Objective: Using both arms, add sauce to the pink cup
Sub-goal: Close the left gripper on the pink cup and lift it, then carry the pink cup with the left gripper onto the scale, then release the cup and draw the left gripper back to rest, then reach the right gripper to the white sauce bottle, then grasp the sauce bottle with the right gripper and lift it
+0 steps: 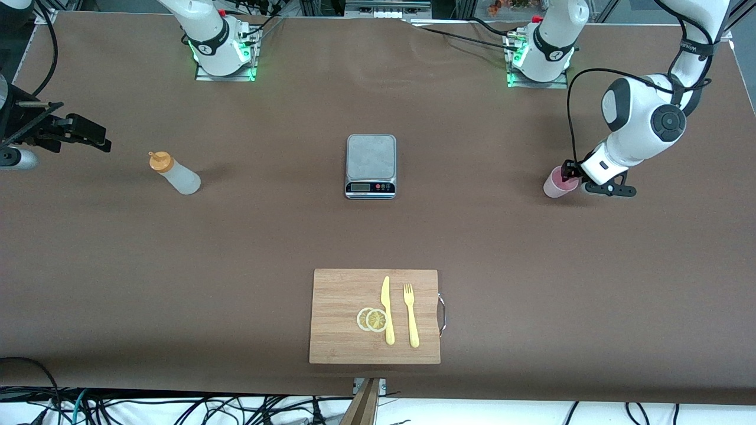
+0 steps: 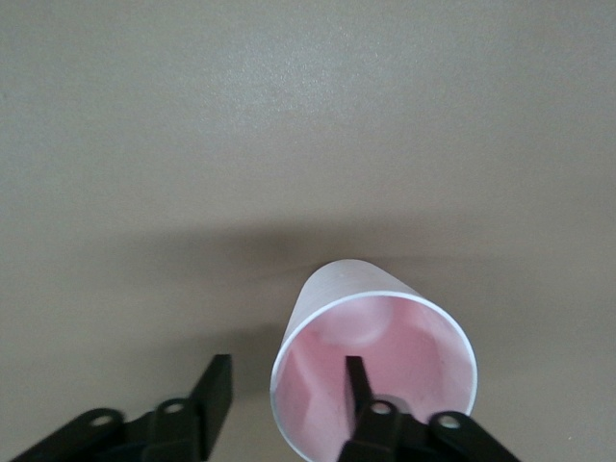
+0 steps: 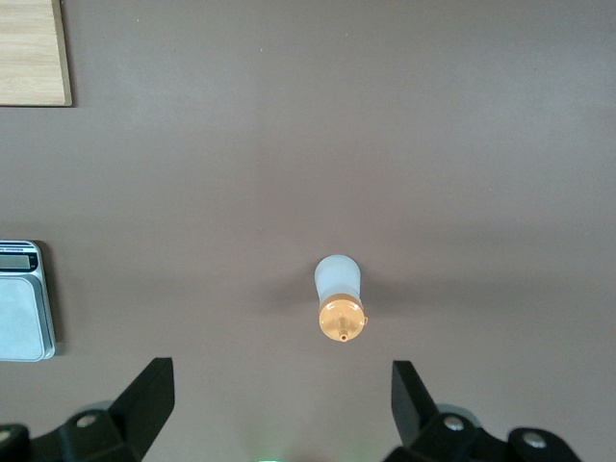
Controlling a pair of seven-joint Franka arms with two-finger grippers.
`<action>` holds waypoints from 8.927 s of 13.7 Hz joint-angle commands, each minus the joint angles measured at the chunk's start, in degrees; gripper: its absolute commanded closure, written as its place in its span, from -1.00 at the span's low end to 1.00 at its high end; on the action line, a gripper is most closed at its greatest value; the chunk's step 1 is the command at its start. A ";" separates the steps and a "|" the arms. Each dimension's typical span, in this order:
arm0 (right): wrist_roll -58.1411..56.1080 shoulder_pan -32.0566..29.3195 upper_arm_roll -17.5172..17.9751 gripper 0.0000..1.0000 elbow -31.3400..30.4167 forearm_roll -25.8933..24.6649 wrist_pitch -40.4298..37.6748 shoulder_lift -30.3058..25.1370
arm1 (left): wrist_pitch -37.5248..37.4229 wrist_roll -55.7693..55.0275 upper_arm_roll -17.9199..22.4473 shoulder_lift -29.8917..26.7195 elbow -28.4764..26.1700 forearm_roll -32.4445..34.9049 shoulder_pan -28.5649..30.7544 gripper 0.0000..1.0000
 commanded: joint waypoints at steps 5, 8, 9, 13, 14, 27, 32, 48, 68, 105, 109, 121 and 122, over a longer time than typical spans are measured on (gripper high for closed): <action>-0.38 -0.23 0.20 -1.00 1.66 0.28 -1.30 0.46 | -1.29 -0.06 -0.34 -1.15 2.27 0.18 -0.42 1.00; -0.38 -0.23 0.12 -1.00 1.66 0.28 -1.30 0.46 | -5.50 -3.03 -2.71 -1.07 7.98 -0.09 -2.96 1.00; -0.38 -0.23 0.20 -1.00 1.66 0.28 -1.30 0.46 | -6.82 -6.18 -3.68 -0.89 9.65 -0.09 -4.54 1.00; -0.38 -0.23 0.20 -1.00 1.66 0.28 -1.30 0.46 | -9.47 -21.03 -9.38 -0.63 14.57 -2.09 -12.71 1.00; -0.38 -0.23 0.20 -1.00 1.66 0.28 -1.30 0.46 | -9.56 -24.29 -10.27 0.07 16.24 -2.80 -15.51 1.00; -0.38 -0.23 0.20 -1.00 1.66 0.28 -1.30 0.46 | -11.40 -67.46 -15.72 17.39 34.80 -4.30 -36.19 1.00; -0.47 -0.23 0.12 -1.00 1.66 0.28 -1.30 0.46 | -10.96 -72.48 -19.07 18.79 34.80 -4.30 -36.81 1.00; -0.65 -0.32 0.03 -1.00 1.66 0.28 -1.56 0.54 | -5.95 -72.22 -20.47 19.94 34.98 -3.60 -36.37 -0.66; 3.75 1.09 0.20 -1.00 1.48 -0.69 -2.71 2.30 | -44.71 -34.17 -6.86 3.86 50.27 -7.38 -17.48 -1.00; -144.33 -15.96 -19.05 -1.00 -12.05 47.82 -13.25 37.54 | -53.33 -10.08 -5.27 2.27 54.67 -0.35 -0.95 -1.00; -148.91 -16.05 -17.56 -1.00 -12.05 48.78 -13.43 39.30 | -53.33 -10.08 -5.18 2.27 54.67 -0.44 -0.86 -1.00; -155.60 -16.14 -14.74 -0.16 -12.14 51.43 -15.98 43.61 | -53.33 -9.90 -5.09 2.27 54.67 -0.61 -0.77 -1.00; -155.42 -16.14 -14.48 -0.02 -12.14 52.12 -15.89 43.61 | -53.33 -9.91 -5.09 2.36 54.67 -0.61 -0.77 -1.00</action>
